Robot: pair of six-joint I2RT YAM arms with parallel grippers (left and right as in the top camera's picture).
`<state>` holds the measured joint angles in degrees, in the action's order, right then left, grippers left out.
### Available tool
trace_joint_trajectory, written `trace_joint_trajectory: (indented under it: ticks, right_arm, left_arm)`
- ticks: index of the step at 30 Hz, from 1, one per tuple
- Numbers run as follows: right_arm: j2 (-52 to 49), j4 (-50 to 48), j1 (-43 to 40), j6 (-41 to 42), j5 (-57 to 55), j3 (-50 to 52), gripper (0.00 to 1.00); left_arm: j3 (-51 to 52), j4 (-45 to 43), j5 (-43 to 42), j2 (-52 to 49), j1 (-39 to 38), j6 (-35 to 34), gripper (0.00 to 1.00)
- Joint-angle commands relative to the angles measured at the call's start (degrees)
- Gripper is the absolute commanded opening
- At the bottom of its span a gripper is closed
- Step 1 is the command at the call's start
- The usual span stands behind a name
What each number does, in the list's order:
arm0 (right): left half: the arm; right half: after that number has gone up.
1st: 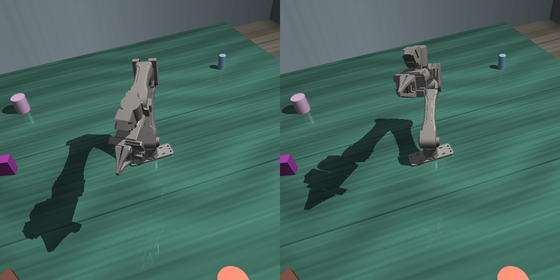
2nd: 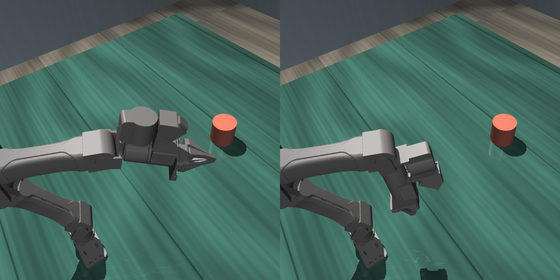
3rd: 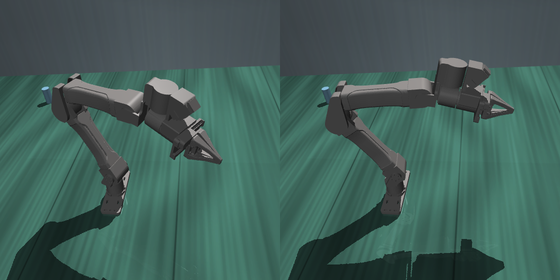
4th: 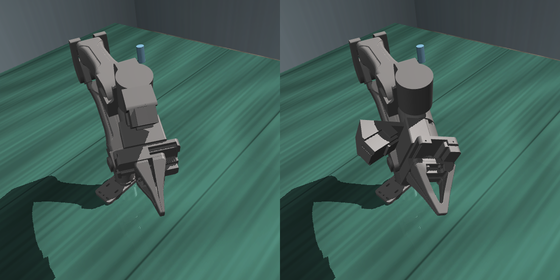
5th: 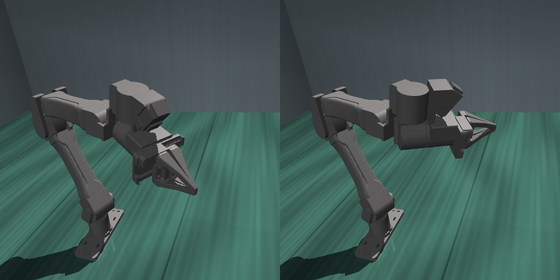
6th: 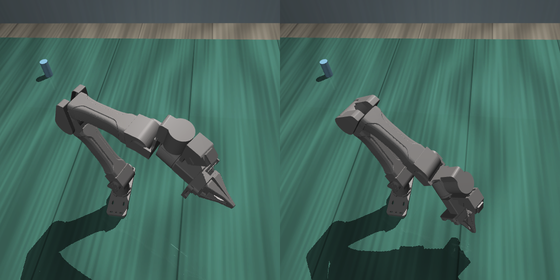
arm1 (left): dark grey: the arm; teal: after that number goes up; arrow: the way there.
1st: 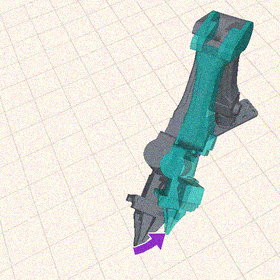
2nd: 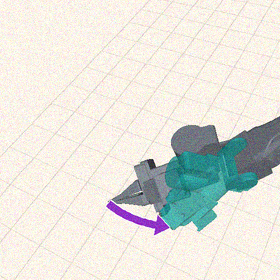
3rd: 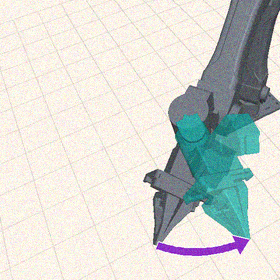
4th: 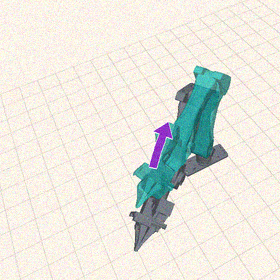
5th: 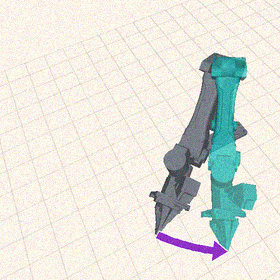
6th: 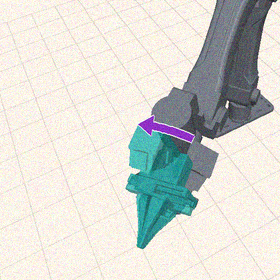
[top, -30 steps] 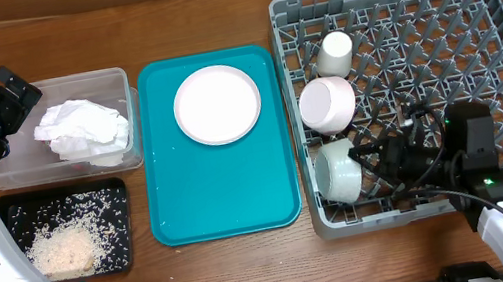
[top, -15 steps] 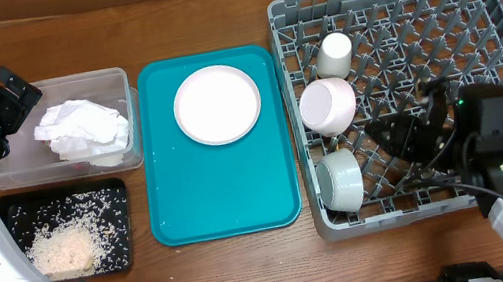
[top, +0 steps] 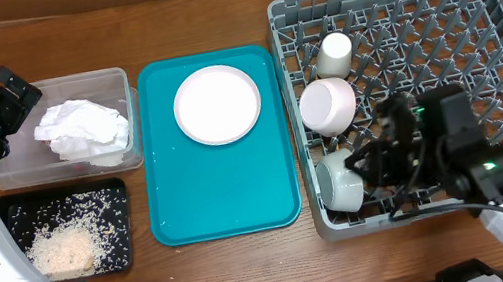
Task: Sort waste into correct bins and load items into the dishwasher
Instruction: 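Push the grey bowl into place with the right gripper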
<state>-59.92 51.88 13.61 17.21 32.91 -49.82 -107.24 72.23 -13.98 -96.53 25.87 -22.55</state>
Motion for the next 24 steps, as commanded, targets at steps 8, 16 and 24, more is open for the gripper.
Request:
trace_joint_trajectory:
  ticks: [8, 16, 24]
  right_arm:
    - [-8.8, -0.3, 15.9, 2.8, -16.0, -1.2, 0.05]
    - [-11.6, 1.1, 16.5, 5.8, -29.9, -2.7, 0.04]
    - [-11.5, 9.4, 16.5, 5.8, -38.1, -12.2, 0.04]
  left_arm:
    - [-1.2, -0.1, -0.5, 0.2, -0.4, -0.6, 1.0]
    - [-1.2, -0.1, -0.5, 0.2, -0.4, -0.6, 1.0]
    - [-1.2, -0.1, -0.5, 0.2, -0.4, -0.6, 1.0]
